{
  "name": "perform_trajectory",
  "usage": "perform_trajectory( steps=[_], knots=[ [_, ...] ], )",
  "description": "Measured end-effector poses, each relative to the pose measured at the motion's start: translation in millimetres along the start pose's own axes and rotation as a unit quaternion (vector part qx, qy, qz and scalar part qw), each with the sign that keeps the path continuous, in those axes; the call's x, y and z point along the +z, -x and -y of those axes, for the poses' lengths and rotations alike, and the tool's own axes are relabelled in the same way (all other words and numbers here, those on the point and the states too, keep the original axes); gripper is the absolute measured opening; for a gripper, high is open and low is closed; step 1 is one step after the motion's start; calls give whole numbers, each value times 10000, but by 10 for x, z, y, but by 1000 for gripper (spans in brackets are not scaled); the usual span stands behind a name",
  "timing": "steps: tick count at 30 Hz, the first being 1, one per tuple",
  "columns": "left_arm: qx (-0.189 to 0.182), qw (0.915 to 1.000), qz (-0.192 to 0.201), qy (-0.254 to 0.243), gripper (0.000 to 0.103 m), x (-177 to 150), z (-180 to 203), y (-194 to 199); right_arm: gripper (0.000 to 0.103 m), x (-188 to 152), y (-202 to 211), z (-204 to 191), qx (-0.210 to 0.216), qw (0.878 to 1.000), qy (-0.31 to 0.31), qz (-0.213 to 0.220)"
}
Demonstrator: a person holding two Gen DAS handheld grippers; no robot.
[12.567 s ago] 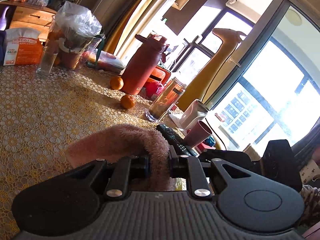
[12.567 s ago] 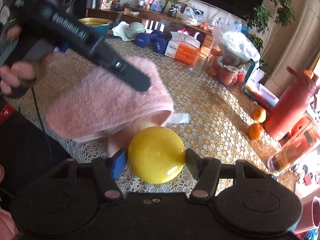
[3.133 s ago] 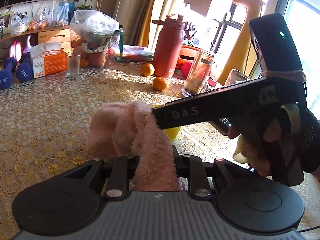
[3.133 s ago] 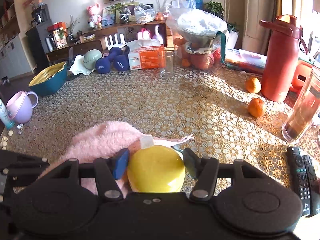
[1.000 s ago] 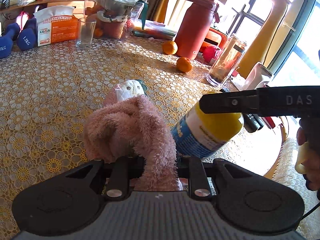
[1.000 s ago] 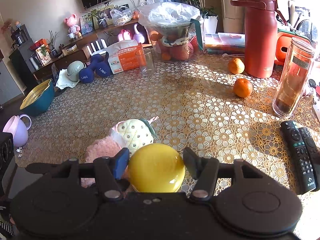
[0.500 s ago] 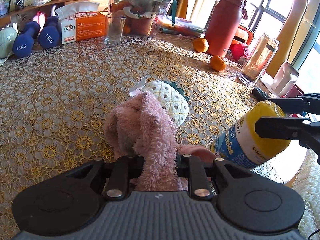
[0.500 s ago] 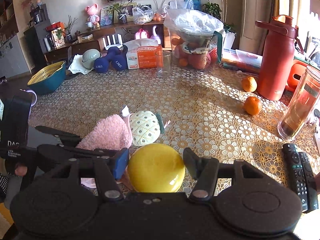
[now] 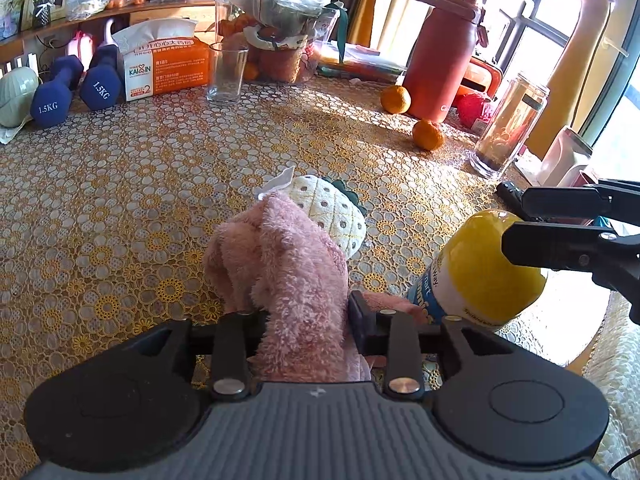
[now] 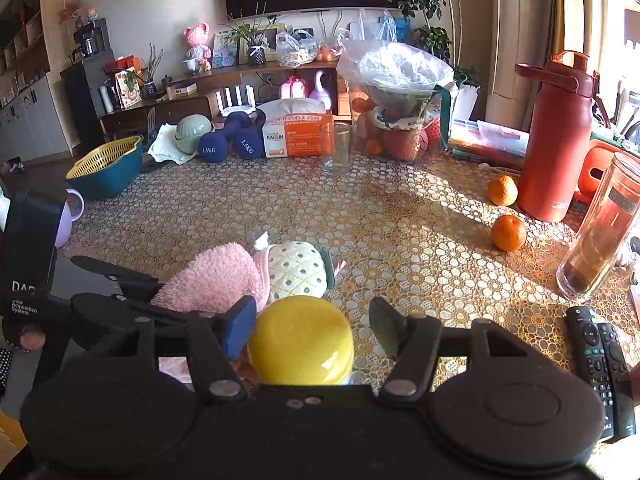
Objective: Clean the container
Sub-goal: 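Open the left tool to drop the towel while the right tool releases the can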
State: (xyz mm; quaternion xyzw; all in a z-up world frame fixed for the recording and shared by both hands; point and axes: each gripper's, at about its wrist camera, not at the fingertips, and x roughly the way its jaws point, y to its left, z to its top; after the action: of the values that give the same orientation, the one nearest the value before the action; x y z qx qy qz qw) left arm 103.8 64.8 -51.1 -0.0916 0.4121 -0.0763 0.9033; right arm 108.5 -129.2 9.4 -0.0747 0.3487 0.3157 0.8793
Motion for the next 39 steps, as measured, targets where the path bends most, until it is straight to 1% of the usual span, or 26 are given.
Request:
perform_trajectory(
  steps=[2,4,7,11,13,15,16,17,19,21,24,25,26,27,29,32,39],
  knots=[
    [39,9999,101,12,56,-4,18,64,66,-4,62,-10,27,9999,19,101],
    [79,9998,199,-14,59,-13,46,138,68,-25,129,-20,92,9998,35,200],
    [153,9994,295,-46,60,-16,92,237,70,-89,224,-42,154,9993,87,319],
    [241,9985,487,-87,69,-37,150,400,74,-202,364,-41,249,9984,22,514],
    [263,9978,588,-120,70,-56,188,488,75,-253,433,-37,284,9976,-26,624],
    [294,9972,658,-178,74,-72,236,565,77,-304,503,-35,315,9968,-54,736],
    [331,9967,709,-222,79,-83,268,606,78,-324,531,-31,326,9964,-70,779],
    [352,9962,754,-247,81,-95,291,639,79,-345,559,-28,344,9958,-95,839],
    [363,9955,816,-309,81,-122,344,705,80,-387,609,-20,398,9948,-152,929],
    [420,9949,838,-376,84,-159,401,759,82,-432,648,-12,434,9938,-219,996],
    [399,9941,876,-500,89,-203,487,823,83,-495,692,0,485,9925,-307,1082],
    [420,9937,887,-546,92,-220,520,841,83,-514,703,4,505,9921,-343,1094],
    [439,9933,897,-583,100,-231,545,853,83,-532,715,7,513,9918,-370,1106],
    [434,9927,935,-629,103,-251,572,874,83,-547,726,6,514,9916,-382,1121],
    [430,9915,1013,-690,103,-291,610,903,83,-575,755,7,529,9910,-400,1162],
    [435,9912,1010,-740,103,-328,649,917,84,-601,791,8,539,9903,-409,1213],
    [419,9919,986,-675,103,-445,700,955,84,-689,845,8,469,9895,-506,1268]
  ],
)
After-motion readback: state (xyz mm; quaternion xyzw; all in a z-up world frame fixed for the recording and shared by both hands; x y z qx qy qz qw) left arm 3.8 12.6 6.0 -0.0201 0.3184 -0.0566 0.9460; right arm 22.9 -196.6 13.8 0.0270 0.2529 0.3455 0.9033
